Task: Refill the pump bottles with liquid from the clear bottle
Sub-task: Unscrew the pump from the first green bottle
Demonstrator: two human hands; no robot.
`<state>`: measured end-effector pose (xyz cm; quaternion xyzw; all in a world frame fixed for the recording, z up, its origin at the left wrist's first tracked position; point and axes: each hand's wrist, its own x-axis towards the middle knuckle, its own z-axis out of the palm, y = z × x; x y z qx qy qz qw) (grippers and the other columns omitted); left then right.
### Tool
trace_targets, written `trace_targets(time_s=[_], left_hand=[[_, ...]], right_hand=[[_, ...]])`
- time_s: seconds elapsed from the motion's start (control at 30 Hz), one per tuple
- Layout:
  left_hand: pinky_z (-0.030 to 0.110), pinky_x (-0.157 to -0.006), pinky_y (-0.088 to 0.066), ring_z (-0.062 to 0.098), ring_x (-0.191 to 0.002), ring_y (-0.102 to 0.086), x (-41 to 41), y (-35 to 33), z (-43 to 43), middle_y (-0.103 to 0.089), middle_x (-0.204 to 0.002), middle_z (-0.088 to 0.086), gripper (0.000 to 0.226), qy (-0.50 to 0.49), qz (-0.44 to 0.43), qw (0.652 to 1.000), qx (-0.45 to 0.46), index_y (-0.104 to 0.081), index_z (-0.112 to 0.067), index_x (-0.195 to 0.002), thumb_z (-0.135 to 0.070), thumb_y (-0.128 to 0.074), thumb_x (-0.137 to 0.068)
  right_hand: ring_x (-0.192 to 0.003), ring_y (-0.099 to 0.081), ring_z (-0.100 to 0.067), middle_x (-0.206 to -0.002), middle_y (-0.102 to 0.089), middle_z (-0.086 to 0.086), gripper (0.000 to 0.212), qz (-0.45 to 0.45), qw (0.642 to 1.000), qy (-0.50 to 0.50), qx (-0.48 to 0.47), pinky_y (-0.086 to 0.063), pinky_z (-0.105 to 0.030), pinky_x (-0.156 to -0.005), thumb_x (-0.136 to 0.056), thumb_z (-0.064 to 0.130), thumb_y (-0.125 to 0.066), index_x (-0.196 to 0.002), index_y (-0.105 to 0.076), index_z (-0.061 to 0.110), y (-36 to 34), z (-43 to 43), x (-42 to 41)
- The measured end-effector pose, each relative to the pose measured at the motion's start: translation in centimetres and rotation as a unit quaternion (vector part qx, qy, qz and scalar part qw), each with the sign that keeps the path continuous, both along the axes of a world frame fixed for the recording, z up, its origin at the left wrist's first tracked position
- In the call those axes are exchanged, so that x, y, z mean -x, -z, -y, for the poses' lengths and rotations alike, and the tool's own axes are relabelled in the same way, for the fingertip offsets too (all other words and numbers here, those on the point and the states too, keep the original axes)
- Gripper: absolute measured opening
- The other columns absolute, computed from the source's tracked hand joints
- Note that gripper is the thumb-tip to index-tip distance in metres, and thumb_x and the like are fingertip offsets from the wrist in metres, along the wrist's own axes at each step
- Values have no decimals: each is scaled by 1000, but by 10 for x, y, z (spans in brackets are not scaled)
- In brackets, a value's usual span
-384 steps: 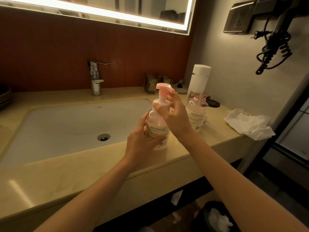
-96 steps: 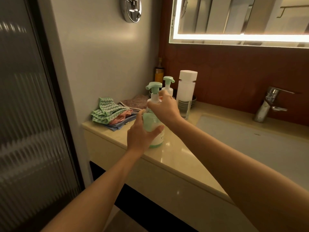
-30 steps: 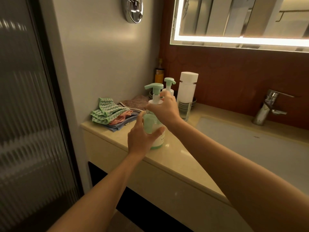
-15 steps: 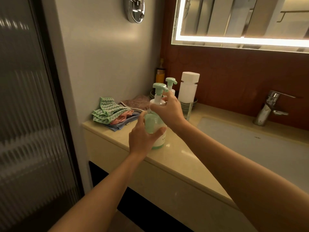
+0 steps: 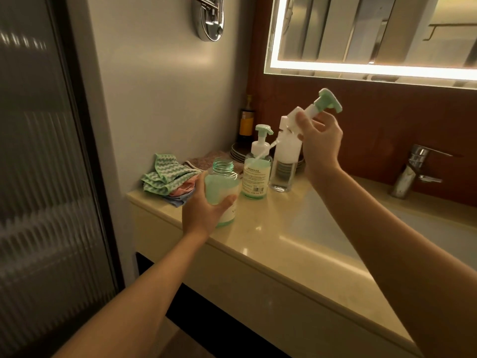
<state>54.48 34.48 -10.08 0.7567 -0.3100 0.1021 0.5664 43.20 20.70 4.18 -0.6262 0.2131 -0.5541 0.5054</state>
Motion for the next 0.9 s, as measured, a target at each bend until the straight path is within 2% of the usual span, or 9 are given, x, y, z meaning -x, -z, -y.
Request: trace_targets(time_s=[0.1,0.2,0.27,0.37,0.47,0.57,0.67,0.77,0.9], left_hand=[[26,-79,-37,19,-109,-51,-11,-1,-3,-54,-125,2,81,-21,-11,1000,-1,-32,-26,-139,-47,-73,-72],[32,-82,-44,22,-111,-52,-19,0,-4,-55,-125,3,87,-13,-19,1000,6,-31,-28,-139,-53,-72,-67],[37,-88,-45,24,-116,-50,-26,1,-3,-53,-129,3,94,-10,-33,999,4,-27,-29,-142,-60,-69,-63],[40,-95,-43,25,-124,-44,-30,-1,-3,-47,-138,3,109,7,-50,999,-4,-18,-27,-146,-70,-62,-57],[39,-99,-41,23,-127,-43,-31,-4,-3,-44,-141,6,115,25,-66,997,33,-10,-24,-148,-71,-62,-57],[35,-88,-48,17,-107,-52,-24,-6,-8,-52,-121,4,87,-55,-2,991,122,-32,-14,-140,-61,-59,-71],[34,-67,-49,14,-77,-50,-11,-10,-10,-51,-92,-2,44,-123,85,971,187,-50,-12,-115,-44,-57,-85],[20,-58,-45,7,-65,-51,13,-16,-3,-53,-78,-8,17,-60,99,979,169,-52,-17,-98,-30,-58,-89],[9,-58,-43,3,-66,-56,38,-27,18,-58,-77,-8,6,10,91,983,159,-57,-14,-90,-20,-58,-90]], right_hand=[[-95,-63,-20,-112,-63,-10,41,-143,988,-56,-9,-53,-33,-86,-84,24,-65,-119,-54,6,20,6,1],[-95,-64,-23,-112,-63,-12,39,-337,929,-155,-8,-53,-26,-76,-82,21,-66,-115,-57,2,52,0,-6],[-90,-64,-20,-103,-64,-8,33,-398,902,-165,7,-53,-24,-74,-82,23,-66,-107,-61,3,67,-6,-16],[-76,-59,-12,-91,-61,-4,32,-409,898,-160,-11,-52,-20,-64,-83,25,-66,-104,-62,2,84,-11,-32],[-78,-61,-14,-97,-64,-8,36,-407,901,-147,-17,-53,-21,-63,-81,28,-68,-103,-62,0,98,-12,-48],[-86,-64,-21,-94,-66,-8,35,-408,905,-123,-21,-56,-34,-79,-78,30,-72,-97,-64,1,107,-9,-60],[-75,-59,-16,-91,-63,-9,26,-405,906,-117,-21,-55,-33,-79,-79,23,-70,-95,-63,3,108,-6,-62],[-77,-58,-15,-95,-61,-8,27,-408,904,-125,-21,-56,-30,-73,-82,21,-68,-101,-62,3,103,-4,-59],[-82,-60,-19,-103,-60,-12,27,-370,924,-90,-36,-52,-23,-60,-86,15,-62,-108,-59,1,92,12,-43]])
